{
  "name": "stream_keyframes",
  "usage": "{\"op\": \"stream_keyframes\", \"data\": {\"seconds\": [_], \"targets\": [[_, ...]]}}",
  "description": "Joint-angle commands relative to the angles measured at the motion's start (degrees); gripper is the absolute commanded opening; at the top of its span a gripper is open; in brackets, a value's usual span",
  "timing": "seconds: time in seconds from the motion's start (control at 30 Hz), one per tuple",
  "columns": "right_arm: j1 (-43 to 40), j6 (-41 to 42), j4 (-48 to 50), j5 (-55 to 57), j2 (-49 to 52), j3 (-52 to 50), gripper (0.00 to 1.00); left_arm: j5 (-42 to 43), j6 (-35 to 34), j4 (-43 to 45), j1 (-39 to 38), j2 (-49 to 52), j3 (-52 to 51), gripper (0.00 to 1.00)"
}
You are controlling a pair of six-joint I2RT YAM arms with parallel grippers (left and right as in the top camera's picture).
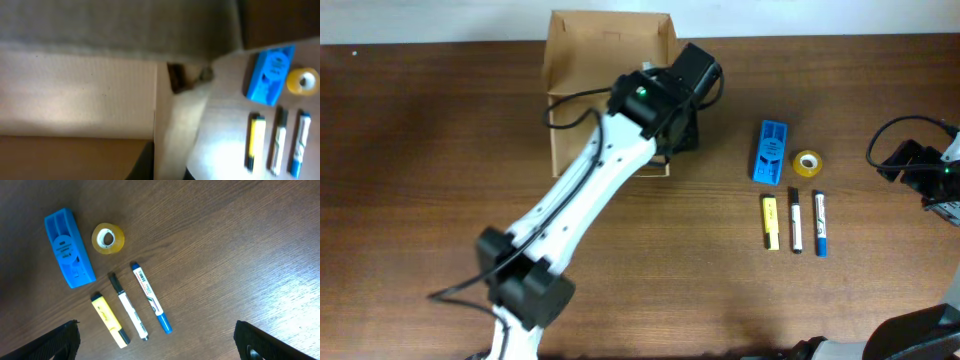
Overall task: Pack container
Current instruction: 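Push the cardboard box with the left gripper toward the table center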
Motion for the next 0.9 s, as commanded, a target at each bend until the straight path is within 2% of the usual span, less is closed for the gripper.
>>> {"op": "stream_keyframes", "data": {"seconds": [0.0, 0.33, 0.7, 0.73, 0.77, 0.87], "targets": [[-0.04, 0.61, -0.09, -0.26, -0.68, 1.18, 0.99, 1.57, -2.58, 1.86, 0.07, 4.85, 0.63, 0.01], [-0.04, 0.61, -0.09, -0.28, -0.68, 1.18, 0.99, 3.28, -3.5, 4.72, 0.04, 13.66, 0.63, 0.01], [-0.04, 0.61, -0.02, -0.28, -0.68, 1.18, 0.99, 4.55, -4.94, 5.16, -0.55, 18.14, 0.61, 0.03], [-0.04, 0.61, -0.02, -0.28, -0.68, 1.18, 0.99, 4.52, -4.92, 5.16, -0.55, 18.14, 0.61, 0.12], [-0.04, 0.61, -0.02, -0.31, -0.68, 1.18, 0.99, 4.52, -4.94, 5.22, -0.55, 18.14, 0.63, 0.27], [-0.04, 0.61, 0.09, -0.31, -0.68, 1.18, 0.99, 4.48, -4.87, 5.16, -0.55, 18.14, 1.51, 0.38]]}}
